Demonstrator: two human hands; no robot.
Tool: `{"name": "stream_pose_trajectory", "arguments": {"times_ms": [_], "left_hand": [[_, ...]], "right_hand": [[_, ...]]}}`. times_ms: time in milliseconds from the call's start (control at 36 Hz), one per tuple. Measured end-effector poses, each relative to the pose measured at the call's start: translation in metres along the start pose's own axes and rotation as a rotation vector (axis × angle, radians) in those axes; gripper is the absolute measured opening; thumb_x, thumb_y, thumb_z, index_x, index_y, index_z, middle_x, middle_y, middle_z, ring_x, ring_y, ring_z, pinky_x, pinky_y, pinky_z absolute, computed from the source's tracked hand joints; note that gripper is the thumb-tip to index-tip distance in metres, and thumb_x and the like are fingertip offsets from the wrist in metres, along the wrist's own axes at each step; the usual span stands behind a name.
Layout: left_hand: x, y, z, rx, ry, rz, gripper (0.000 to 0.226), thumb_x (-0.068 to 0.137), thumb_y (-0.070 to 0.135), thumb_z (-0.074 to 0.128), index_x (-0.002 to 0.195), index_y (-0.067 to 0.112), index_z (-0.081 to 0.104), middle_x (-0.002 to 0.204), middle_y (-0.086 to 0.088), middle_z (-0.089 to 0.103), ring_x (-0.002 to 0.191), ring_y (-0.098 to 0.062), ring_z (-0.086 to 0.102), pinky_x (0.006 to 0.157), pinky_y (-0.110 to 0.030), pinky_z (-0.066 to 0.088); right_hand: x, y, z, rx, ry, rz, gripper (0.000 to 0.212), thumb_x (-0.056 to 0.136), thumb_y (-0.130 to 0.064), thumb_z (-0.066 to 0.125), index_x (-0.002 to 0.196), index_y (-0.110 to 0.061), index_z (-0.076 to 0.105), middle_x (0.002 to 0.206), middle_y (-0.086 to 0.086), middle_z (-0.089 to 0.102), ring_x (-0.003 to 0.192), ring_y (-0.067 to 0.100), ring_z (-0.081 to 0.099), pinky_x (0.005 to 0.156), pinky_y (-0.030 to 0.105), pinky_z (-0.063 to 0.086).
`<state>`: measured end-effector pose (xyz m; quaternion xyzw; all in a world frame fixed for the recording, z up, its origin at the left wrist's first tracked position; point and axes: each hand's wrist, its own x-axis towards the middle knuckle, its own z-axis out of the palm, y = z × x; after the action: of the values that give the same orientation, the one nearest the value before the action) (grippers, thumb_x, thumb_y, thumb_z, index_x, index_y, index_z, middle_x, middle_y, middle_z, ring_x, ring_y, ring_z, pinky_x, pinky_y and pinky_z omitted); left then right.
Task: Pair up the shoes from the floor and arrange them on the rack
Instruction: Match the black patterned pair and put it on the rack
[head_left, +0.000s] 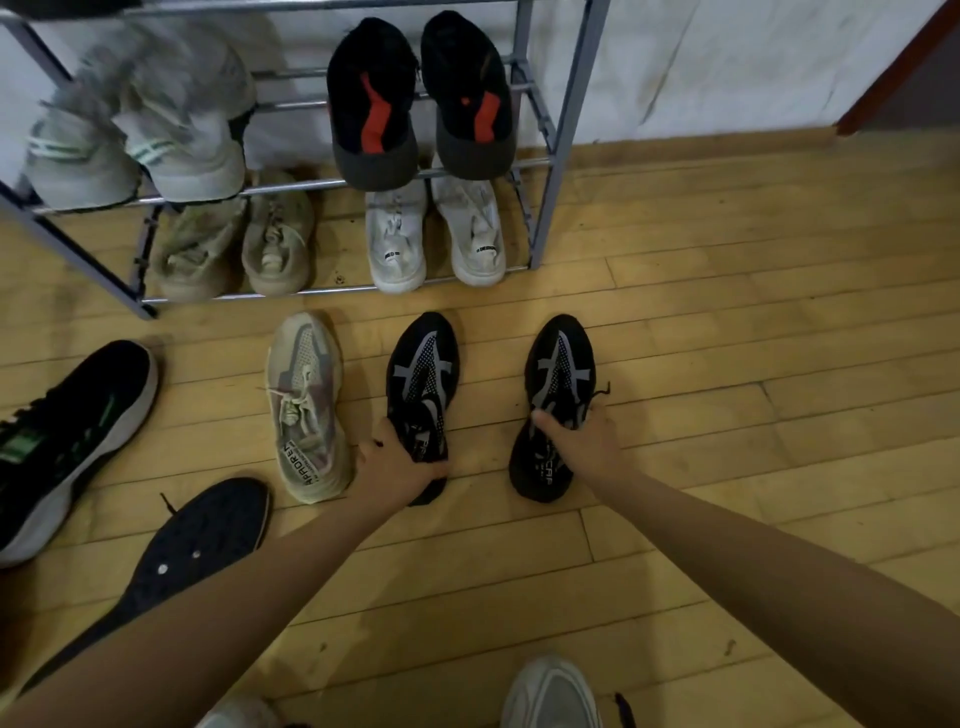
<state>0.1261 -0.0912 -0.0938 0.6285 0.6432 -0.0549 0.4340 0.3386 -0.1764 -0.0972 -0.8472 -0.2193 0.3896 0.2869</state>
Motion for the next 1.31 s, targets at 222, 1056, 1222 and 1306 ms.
{"name": "stream_pose_trajectory", "arguments": {"times_ms": [222, 1056, 1222, 1306], "left_hand": [[0.001, 0.000, 0.005, 0.125, 0.031, 0.016, 0.127, 0.064, 0.049, 0.081, 0.148, 0.008, -0.004, 0.147, -0.024, 0.019, 0.137, -0.041, 0.019, 0.112, -0.050, 0.024], [-0.079, 0.046, -0.111, -0.294, 0.253, 0.427, 0.092, 0.053, 0.020, 0.088, 0.131, 0.012, 0.039, 0.123, -0.008, 0.052, 0.116, -0.023, 0.051, 0.099, -0.038, 0.046], [-0.095, 0.071, -0.160, -0.358, 0.307, 0.477, 0.095, 0.052, 0.022, 0.087, 0.132, 0.012, 0.037, 0.126, -0.008, 0.051, 0.119, -0.025, 0.050, 0.099, -0.045, 0.047], [-0.102, 0.082, -0.180, -0.353, 0.353, 0.485, 0.093, 0.052, 0.022, 0.087, 0.132, 0.011, 0.040, 0.125, -0.008, 0.052, 0.117, -0.024, 0.051, 0.098, -0.041, 0.048]], "right_hand": [[-0.006, -0.014, 0.042, -0.362, -0.021, 0.251, 0.142, 0.059, -0.053, 0.082, 0.145, -0.007, -0.021, 0.152, 0.019, 0.008, 0.138, 0.037, 0.017, 0.111, 0.050, 0.026], [-0.094, -0.109, -0.021, 0.308, 0.086, -0.547, 0.105, 0.062, -0.012, 0.086, 0.142, -0.028, 0.020, 0.133, -0.002, 0.041, 0.126, 0.014, 0.040, 0.111, 0.037, 0.035], [-0.111, -0.168, -0.046, 0.211, 0.086, -0.648, 0.109, 0.062, -0.018, 0.087, 0.145, -0.026, 0.016, 0.142, 0.002, 0.035, 0.132, 0.018, 0.035, 0.113, 0.037, 0.031], [-0.119, -0.194, -0.052, 0.198, 0.098, -0.662, 0.106, 0.061, -0.017, 0.086, 0.143, -0.024, 0.020, 0.138, 0.001, 0.040, 0.130, 0.019, 0.038, 0.111, 0.037, 0.034]]}}
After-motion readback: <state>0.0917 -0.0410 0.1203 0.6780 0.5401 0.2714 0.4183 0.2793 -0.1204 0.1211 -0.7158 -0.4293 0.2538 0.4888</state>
